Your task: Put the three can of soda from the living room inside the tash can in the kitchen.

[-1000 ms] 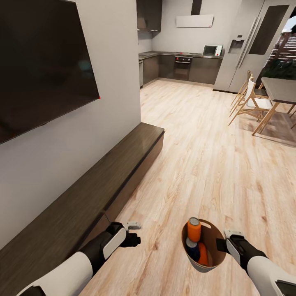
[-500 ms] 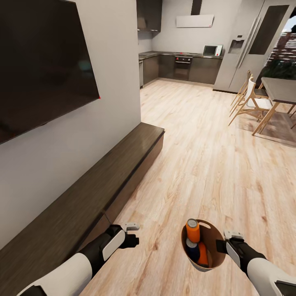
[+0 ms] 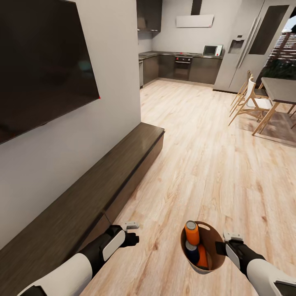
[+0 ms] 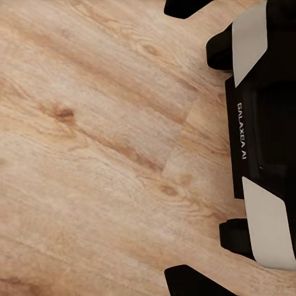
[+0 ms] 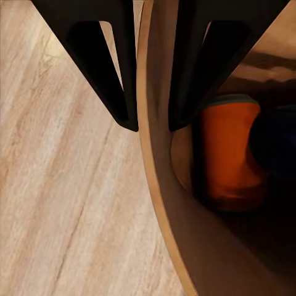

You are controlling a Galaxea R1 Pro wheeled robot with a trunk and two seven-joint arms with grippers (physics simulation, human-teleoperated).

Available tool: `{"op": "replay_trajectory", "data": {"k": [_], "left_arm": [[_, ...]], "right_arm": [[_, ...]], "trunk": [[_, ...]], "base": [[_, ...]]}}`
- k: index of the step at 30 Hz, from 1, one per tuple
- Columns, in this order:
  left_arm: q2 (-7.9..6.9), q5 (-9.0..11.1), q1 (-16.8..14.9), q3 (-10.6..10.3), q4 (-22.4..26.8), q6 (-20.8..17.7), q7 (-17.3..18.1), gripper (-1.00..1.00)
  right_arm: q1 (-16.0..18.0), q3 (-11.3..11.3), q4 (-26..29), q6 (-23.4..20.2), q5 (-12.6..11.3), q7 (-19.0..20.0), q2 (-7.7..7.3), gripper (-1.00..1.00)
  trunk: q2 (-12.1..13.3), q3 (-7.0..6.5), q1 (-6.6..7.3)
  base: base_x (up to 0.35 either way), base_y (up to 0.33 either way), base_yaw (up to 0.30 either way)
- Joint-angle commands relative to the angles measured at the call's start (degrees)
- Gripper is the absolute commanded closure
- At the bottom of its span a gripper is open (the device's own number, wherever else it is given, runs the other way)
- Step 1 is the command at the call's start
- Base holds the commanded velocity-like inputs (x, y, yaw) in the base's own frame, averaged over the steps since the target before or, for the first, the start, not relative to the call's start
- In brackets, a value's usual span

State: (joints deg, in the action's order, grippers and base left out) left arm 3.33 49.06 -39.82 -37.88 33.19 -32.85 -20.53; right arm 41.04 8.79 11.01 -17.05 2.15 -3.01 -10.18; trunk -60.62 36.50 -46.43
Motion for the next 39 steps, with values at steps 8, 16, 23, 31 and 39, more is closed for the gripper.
{"op": "replay_trajectory", "data": {"k": [8, 16, 23, 31, 39], "left_arm": [[0.29, 0.0, 0.1, 0.0, -2.9, 0.5, -0.1, -1.00], [0.83, -0.2, 0.1, 0.0, -4.6, 2.0, -0.1, -1.00], [0.85, -0.1, 0.1, 0.0, -4.8, 2.2, 0.1, -1.00], [0.85, 0.0, 0.2, 0.0, -4.8, 2.3, 0.1, -1.00], [0.88, 0.1, 0.2, 0.0, -4.8, 2.3, 0.1, -1.00]], "right_arm": [[-0.3, 0.1, -0.9, 0.1, -0.2, 0.3, 0.35, 1.00], [-0.7, 0.2, -1.5, 0.1, -0.2, 0.3, 0.02, 1.00], [-0.7, 0.2, -1.5, 0.1, -0.1, 0.3, 0.06, 1.00], [-0.7, 0.1, -1.5, 0.1, -0.2, 0.4, 0.12, 1.00], [-1.0, 0.1, -2.0, 3.5, -0.2, 3.4, -0.16, 1.00]], "trunk": [[0.0, 0.00, 0.00], [0.0, 0.00, 0.00], [0.0, 0.00, 0.00], [0.0, 0.00, 0.00], [0.0, 0.00, 0.00]], "base": [[0.000, 0.000, 0.000], [0.000, 0.000, 0.000], [0.000, 0.000, 0.000], [0.000, 0.000, 0.000], [0.000, 0.000, 0.000]]}}
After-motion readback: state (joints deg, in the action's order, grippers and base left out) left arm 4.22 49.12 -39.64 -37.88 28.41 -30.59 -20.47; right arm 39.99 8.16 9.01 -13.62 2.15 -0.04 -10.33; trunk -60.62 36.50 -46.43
